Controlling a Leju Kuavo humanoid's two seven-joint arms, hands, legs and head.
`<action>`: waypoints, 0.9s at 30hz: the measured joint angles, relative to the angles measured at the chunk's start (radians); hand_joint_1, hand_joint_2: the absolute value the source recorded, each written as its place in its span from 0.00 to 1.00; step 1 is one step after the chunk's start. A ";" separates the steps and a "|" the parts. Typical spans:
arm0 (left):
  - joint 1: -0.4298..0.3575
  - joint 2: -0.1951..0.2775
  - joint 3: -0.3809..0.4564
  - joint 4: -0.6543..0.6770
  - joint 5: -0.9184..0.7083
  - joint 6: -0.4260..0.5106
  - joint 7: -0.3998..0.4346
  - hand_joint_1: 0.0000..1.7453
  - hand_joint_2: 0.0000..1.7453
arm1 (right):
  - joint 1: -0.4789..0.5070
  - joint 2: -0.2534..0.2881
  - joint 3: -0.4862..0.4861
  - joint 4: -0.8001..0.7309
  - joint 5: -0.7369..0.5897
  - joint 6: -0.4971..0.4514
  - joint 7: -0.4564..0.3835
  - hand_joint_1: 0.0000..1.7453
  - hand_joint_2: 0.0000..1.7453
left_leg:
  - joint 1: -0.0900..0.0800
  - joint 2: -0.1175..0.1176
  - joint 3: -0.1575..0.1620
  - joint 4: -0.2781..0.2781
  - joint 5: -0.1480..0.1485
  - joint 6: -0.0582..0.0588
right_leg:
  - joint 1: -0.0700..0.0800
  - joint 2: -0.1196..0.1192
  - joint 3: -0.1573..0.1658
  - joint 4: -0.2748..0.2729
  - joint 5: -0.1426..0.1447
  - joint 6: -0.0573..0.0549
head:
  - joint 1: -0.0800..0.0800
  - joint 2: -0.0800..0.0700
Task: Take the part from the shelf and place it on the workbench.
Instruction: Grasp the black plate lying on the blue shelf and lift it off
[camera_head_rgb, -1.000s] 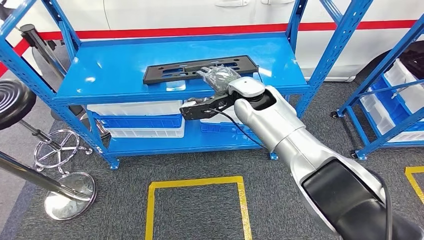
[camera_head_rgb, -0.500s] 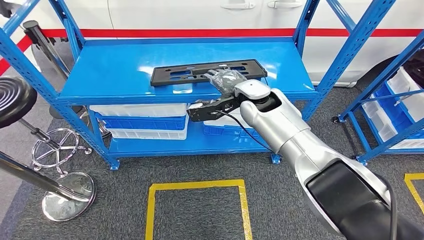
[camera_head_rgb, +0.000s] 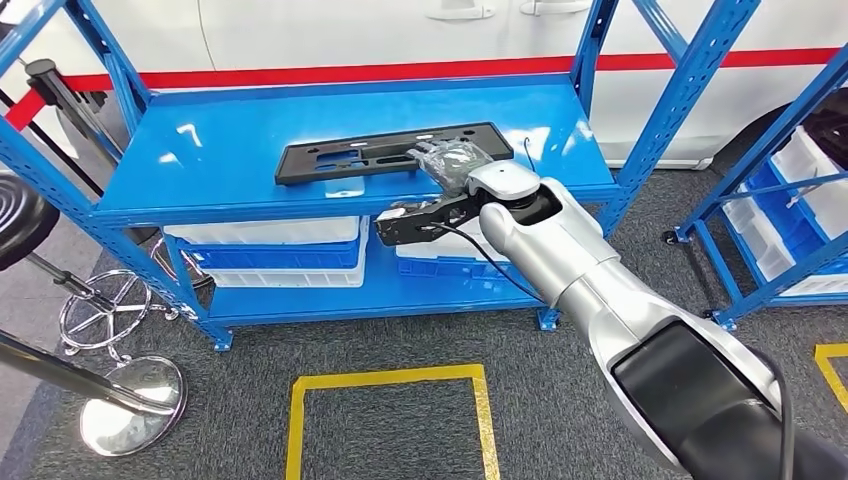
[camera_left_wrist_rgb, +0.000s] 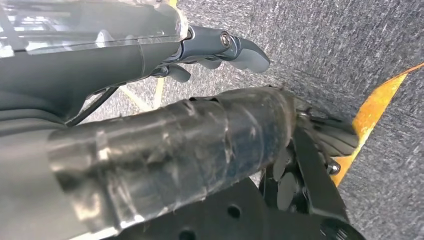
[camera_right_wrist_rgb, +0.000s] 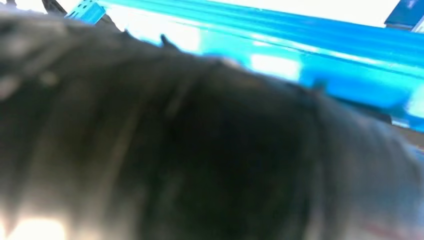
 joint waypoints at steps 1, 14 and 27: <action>0.001 0.000 0.000 0.000 0.000 0.000 0.001 0.00 0.00 | -0.001 0.000 0.000 0.000 0.000 0.000 0.000 0.00 0.00 | -0.002 0.000 0.029 -0.065 0.033 0.004 | 0.002 0.000 0.004 0.003 -0.006 0.003 | 0.000 0.000; -0.002 -0.001 0.005 0.000 -0.022 -0.010 -0.008 0.00 0.00 | -0.002 0.002 0.004 0.011 -0.003 0.001 -0.003 0.00 0.00 | 0.000 -0.003 0.101 -0.182 0.042 0.042 | -0.011 -0.002 -0.144 0.255 -0.080 0.051 | 0.003 0.000; -0.004 -0.001 0.014 0.000 -0.038 -0.011 -0.008 0.00 0.00 | 0.002 0.006 0.016 0.021 0.014 0.009 -0.010 0.00 0.00 | -0.002 -0.001 -0.013 0.080 -0.097 -0.007 | -0.006 -0.002 -0.008 -0.012 0.014 0.001 | 0.001 0.000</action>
